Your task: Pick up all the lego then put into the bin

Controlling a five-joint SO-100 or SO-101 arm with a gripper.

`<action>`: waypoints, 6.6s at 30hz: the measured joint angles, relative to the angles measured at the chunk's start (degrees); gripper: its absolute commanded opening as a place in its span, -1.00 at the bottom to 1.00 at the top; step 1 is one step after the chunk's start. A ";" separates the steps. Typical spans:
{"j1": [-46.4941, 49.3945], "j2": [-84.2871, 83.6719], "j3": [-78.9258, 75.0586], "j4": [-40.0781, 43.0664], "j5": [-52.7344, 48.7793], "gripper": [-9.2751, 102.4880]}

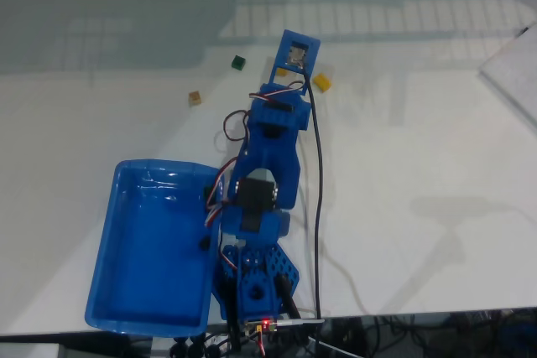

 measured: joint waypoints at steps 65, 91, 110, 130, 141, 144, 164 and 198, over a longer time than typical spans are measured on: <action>-63.63 68.82 3.87 55.20 15.73 -0.81; -48.60 56.43 8.26 35.95 8.44 -0.23; -26.28 10.20 6.86 -6.77 9.67 -0.28; -25.66 -9.93 -5.80 -7.56 5.01 -0.40; -25.75 -13.01 -6.94 -7.82 3.08 -0.50; -25.75 -13.27 -6.94 -8.26 2.99 -0.54; -25.75 -15.64 -7.91 -9.40 1.67 -0.61; -45.26 49.66 -4.04 27.69 14.85 -0.83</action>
